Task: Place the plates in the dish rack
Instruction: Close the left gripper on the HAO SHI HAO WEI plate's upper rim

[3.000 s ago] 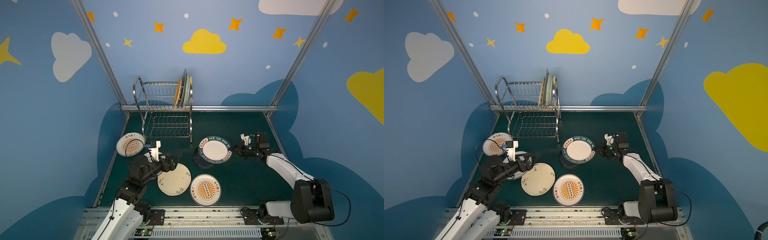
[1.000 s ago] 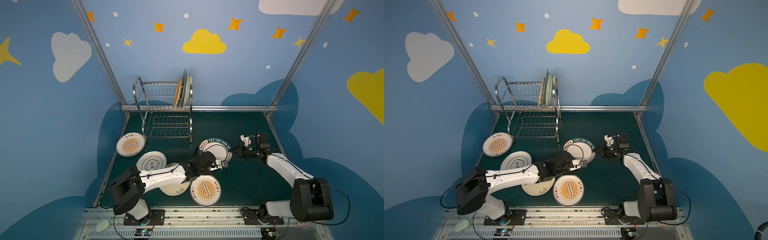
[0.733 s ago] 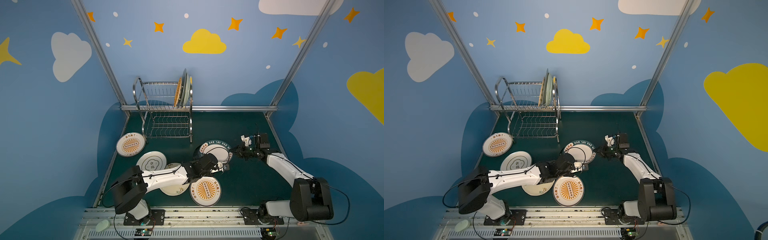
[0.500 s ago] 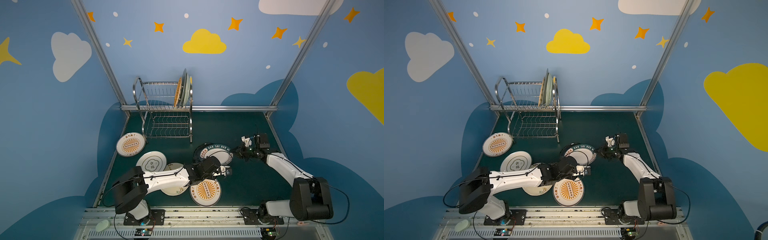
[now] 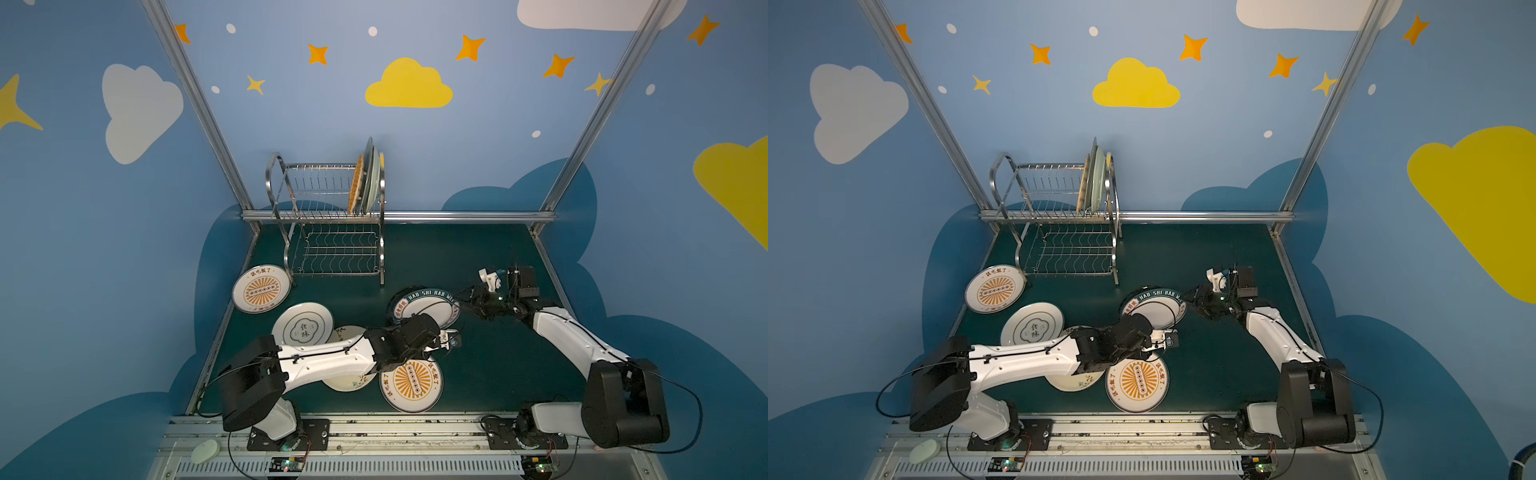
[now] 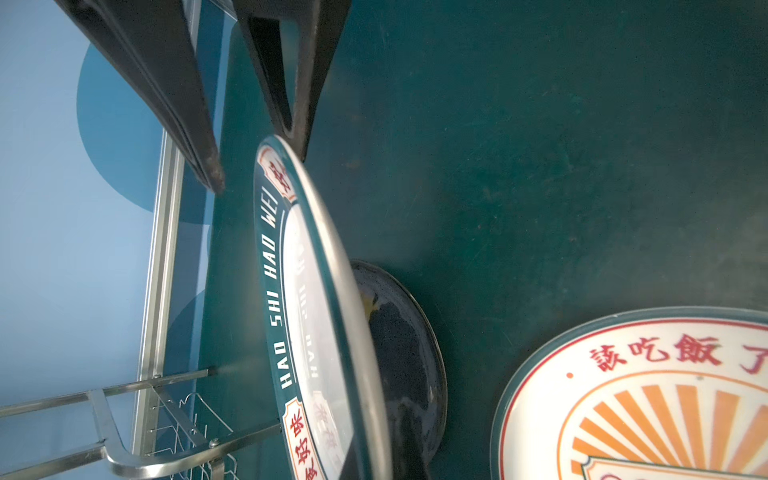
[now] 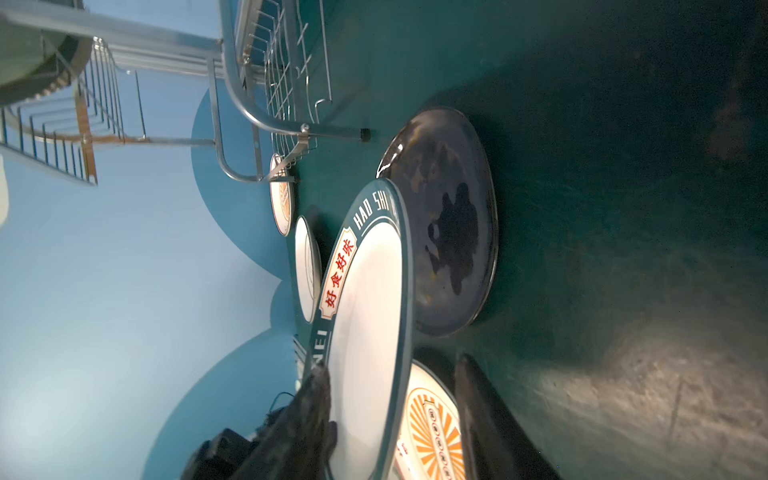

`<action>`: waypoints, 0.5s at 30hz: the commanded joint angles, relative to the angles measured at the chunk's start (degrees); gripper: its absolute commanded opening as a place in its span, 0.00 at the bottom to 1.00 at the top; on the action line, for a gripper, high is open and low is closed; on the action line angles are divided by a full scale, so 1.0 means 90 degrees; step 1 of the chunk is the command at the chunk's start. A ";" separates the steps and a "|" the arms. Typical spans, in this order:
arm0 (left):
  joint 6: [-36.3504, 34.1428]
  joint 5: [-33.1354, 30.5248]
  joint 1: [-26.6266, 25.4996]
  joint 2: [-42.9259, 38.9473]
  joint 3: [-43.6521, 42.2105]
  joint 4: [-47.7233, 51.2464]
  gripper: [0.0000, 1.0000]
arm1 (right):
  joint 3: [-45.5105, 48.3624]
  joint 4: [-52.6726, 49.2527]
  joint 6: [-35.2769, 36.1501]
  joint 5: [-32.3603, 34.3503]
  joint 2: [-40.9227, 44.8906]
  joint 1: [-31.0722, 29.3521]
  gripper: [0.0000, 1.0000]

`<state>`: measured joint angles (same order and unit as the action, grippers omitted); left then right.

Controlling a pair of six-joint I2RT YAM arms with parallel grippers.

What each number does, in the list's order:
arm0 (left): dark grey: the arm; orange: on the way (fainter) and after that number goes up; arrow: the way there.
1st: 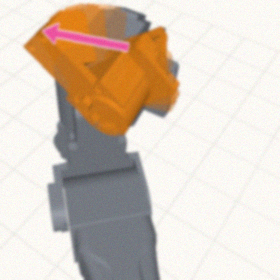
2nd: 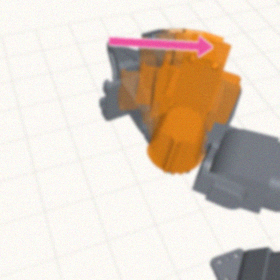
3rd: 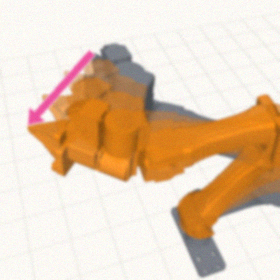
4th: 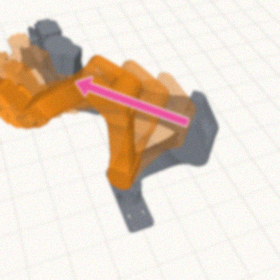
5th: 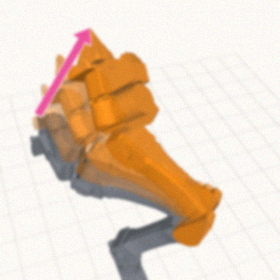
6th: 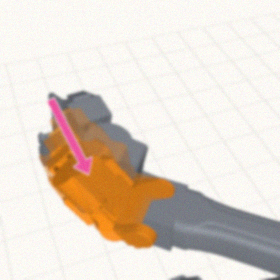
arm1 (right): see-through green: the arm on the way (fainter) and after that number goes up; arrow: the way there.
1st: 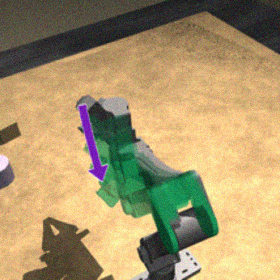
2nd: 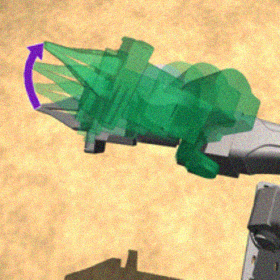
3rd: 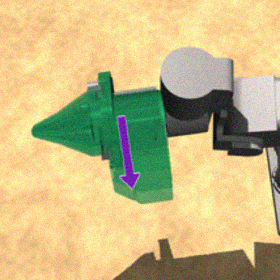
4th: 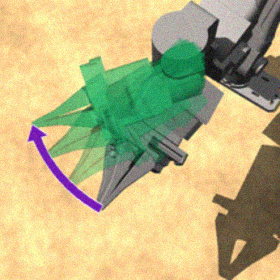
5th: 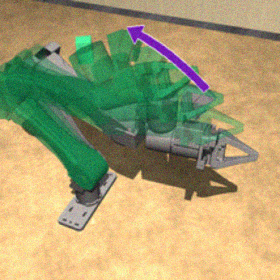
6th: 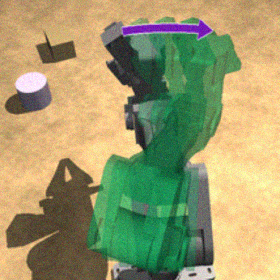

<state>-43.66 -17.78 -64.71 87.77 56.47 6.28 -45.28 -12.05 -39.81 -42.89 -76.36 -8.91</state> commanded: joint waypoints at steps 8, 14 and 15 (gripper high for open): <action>0.0432 -0.0562 -0.0352 -0.0926 0.0109 0.0813 0.04 | 0.0212 0.0223 0.0219 0.0073 0.0630 -0.0065 0.88; 0.1116 -0.0495 -0.0826 -0.1634 0.0346 0.1980 0.04 | 0.0362 0.0070 0.0328 0.0636 0.1255 -0.0049 0.88; 0.1209 -0.0504 -0.0894 -0.1787 0.0348 0.2111 0.04 | 0.0390 0.0072 0.0332 0.0704 0.1344 -0.0037 0.88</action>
<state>-36.93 -21.02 -71.40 75.64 56.82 20.64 -42.61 -11.22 -38.20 -39.51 -66.52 -9.21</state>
